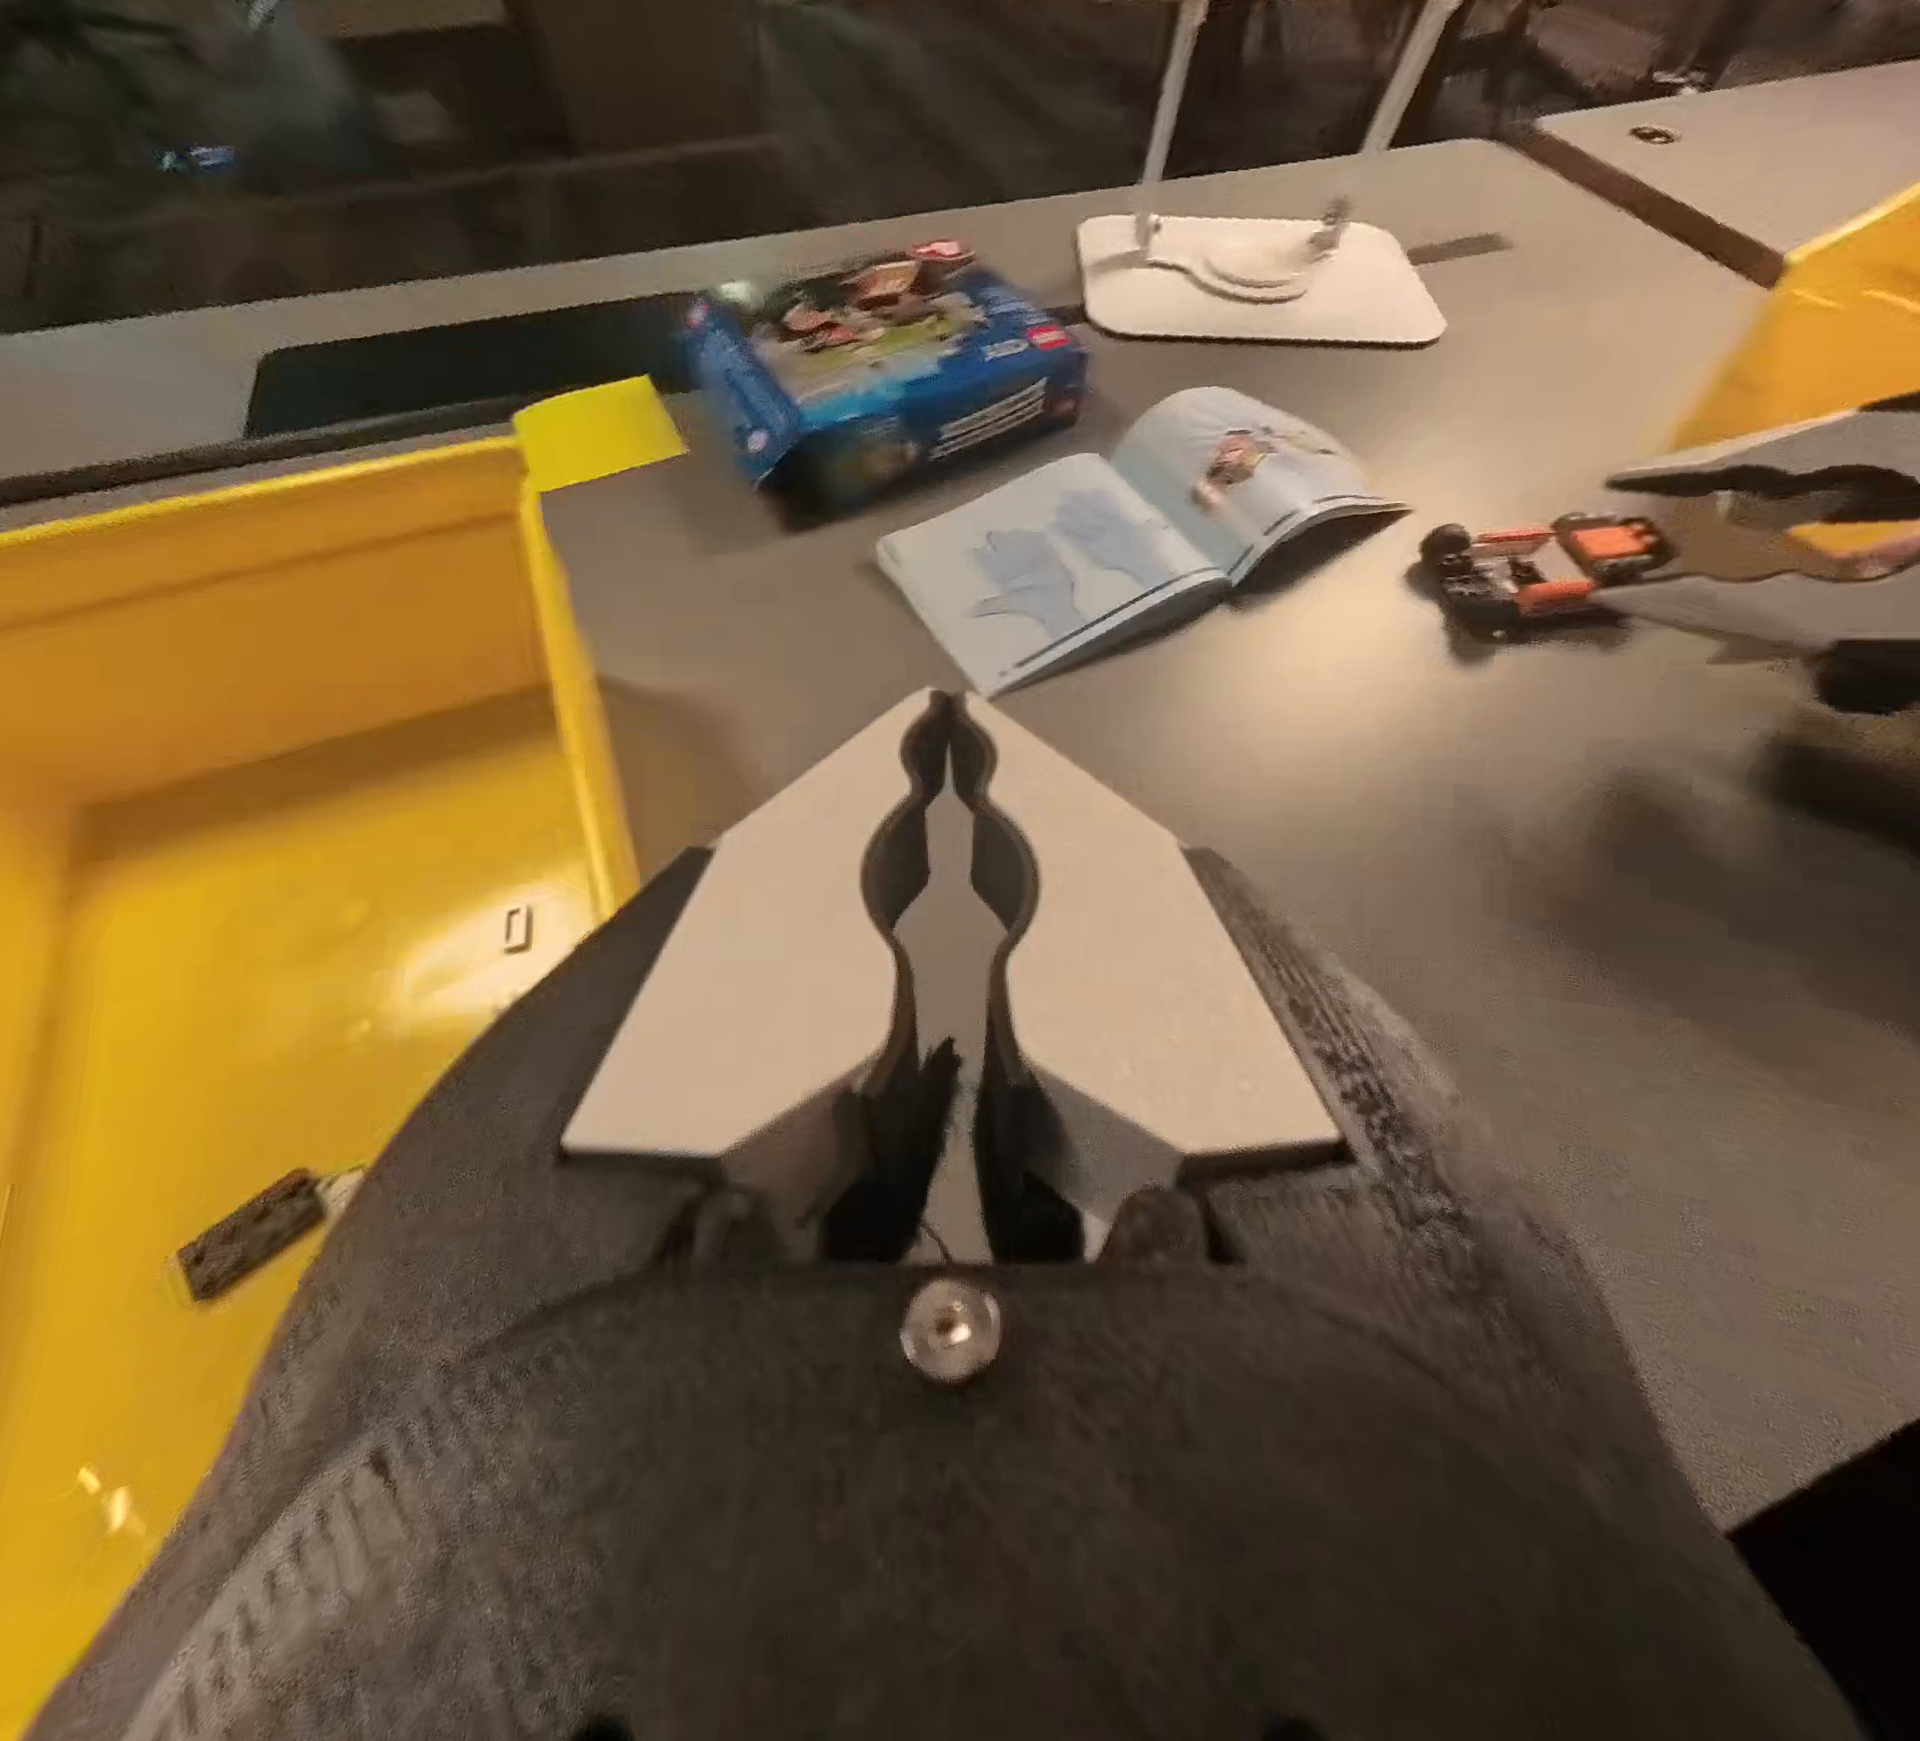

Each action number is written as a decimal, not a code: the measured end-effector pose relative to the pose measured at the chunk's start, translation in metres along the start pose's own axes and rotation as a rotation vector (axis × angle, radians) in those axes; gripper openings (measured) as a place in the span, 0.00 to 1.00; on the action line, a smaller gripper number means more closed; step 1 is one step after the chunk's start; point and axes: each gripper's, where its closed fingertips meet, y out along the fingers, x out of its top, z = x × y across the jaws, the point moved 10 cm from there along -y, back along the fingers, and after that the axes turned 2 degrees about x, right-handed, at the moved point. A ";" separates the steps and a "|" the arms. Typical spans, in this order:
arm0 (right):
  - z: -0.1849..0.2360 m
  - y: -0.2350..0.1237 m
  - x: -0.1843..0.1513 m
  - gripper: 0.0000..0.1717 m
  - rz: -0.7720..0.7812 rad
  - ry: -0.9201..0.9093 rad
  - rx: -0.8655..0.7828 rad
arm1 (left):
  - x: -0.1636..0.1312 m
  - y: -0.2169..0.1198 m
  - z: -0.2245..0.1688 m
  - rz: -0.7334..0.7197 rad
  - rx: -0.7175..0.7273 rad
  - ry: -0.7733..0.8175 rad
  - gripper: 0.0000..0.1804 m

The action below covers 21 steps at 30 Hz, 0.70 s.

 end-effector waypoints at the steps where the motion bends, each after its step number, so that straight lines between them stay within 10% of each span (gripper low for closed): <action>1: -0.005 -0.001 -0.003 0.22 0.015 0.030 -0.021 | -0.001 -0.001 0.003 0.006 -0.024 -0.017 0.00; 11: 0.002 0.015 -0.023 0.20 0.184 0.146 0.112 | -0.030 0.115 -0.124 0.149 -0.550 0.146 0.07; 21: 0.006 0.018 -0.025 0.19 0.204 0.145 0.143 | -0.038 0.212 -0.157 0.318 -0.367 0.336 0.14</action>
